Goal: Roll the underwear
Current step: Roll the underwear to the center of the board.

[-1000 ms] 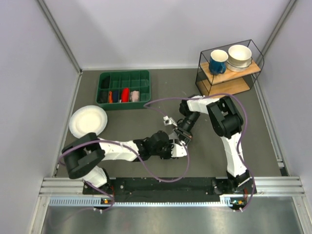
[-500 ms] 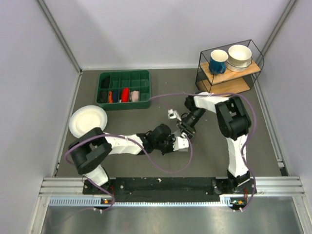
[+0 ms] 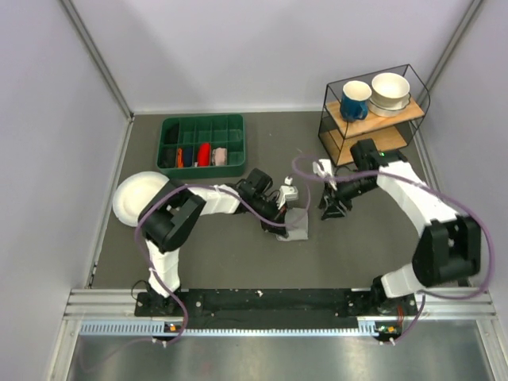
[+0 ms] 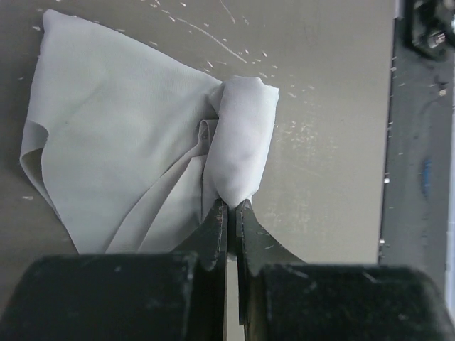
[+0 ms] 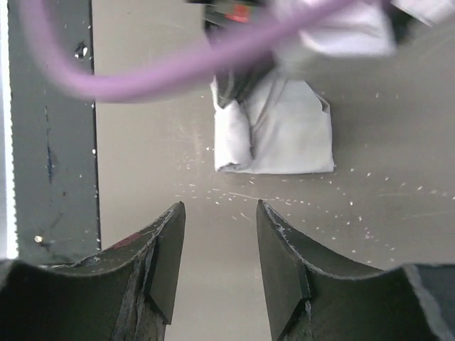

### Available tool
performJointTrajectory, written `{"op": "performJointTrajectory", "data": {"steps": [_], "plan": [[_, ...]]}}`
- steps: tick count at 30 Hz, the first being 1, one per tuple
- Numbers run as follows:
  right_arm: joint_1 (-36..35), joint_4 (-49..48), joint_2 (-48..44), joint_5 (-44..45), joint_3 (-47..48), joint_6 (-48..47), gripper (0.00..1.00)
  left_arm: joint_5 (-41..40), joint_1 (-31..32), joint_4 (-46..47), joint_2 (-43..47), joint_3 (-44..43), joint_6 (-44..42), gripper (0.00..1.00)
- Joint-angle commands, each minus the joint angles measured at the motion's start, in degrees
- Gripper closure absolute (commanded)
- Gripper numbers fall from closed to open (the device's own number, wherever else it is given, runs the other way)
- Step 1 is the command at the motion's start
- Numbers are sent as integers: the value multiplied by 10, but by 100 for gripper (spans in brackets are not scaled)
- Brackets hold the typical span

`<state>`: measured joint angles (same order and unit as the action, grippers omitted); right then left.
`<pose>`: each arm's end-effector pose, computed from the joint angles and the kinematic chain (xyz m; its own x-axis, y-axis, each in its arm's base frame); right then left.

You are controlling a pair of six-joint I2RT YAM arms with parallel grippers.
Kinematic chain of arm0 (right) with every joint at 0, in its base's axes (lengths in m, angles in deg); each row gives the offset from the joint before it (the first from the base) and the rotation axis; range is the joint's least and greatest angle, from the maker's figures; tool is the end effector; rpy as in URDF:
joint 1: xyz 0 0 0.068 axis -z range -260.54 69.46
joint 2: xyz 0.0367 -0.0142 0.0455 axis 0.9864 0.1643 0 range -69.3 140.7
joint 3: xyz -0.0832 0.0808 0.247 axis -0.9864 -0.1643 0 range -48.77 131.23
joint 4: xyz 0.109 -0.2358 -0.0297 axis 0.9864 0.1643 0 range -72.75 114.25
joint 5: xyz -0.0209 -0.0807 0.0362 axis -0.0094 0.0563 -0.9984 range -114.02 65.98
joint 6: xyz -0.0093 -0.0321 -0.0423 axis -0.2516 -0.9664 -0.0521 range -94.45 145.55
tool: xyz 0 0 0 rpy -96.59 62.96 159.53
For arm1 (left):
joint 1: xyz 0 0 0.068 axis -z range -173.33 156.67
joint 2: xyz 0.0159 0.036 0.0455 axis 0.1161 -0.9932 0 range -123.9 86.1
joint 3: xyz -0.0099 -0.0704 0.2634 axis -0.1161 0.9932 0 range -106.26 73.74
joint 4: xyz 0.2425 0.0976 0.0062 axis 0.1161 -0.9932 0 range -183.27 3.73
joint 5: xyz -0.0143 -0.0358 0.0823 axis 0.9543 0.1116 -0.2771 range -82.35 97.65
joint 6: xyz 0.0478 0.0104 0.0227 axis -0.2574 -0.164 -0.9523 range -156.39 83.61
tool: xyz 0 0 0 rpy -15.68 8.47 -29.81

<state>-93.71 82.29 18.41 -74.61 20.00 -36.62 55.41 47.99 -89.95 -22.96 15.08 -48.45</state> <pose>0.2574 0.0884 0.2586 -0.2543 -0.6361 -0.7285 -0.9607 0.0796 0.2658 0.2575 -0.2615 0.1332 -0.4339 0.5685 -0.6990 0.8801 0.1014 -0.4638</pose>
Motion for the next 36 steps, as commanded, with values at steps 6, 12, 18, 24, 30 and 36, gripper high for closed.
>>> {"op": "performJointTrajectory", "data": {"steps": [6,12,18,24,30,36], "plan": [[-197,-261,-183,145,-201,-83,42,36,-32,-91,-129,-55,84,100],[-277,-377,-108,289,-228,-65,43,23,-38,-66,-142,-63,114,96],[-302,-423,-34,350,-241,-60,48,2,-39,-16,-122,-40,164,82],[-306,-404,-6,350,-248,-43,69,-5,-55,162,-18,66,211,61],[-271,-286,29,252,-197,-8,84,-87,-75,324,173,223,172,54],[-195,-135,100,129,-103,8,87,-136,-72,455,362,384,94,53]]}}
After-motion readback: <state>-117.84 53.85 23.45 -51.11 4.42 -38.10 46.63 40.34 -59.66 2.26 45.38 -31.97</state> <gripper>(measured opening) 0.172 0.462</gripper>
